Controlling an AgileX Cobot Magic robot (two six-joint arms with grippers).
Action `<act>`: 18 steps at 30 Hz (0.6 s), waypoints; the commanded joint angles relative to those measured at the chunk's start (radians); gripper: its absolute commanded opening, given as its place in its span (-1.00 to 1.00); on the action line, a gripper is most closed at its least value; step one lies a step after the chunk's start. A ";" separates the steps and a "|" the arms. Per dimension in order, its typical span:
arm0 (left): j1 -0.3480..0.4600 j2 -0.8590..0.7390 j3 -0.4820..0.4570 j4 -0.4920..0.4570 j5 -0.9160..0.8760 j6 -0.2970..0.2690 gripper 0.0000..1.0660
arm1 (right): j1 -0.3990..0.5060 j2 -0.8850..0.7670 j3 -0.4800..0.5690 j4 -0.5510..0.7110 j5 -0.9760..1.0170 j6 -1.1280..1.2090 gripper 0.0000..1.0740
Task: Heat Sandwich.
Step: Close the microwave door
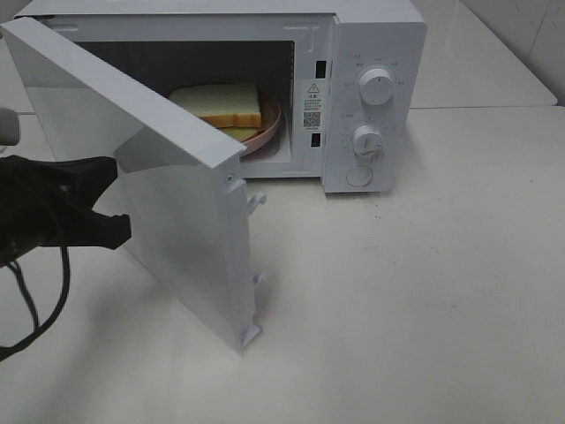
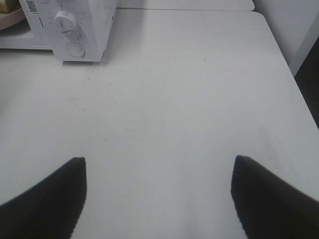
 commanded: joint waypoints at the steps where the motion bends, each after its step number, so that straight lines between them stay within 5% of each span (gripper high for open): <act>1: -0.039 0.022 -0.042 -0.082 -0.024 0.040 -0.99 | -0.008 -0.028 0.001 0.002 -0.010 -0.011 0.42; 18: -0.224 0.217 -0.369 -0.375 0.038 0.231 -0.99 | -0.008 -0.028 0.001 0.002 -0.010 -0.010 0.42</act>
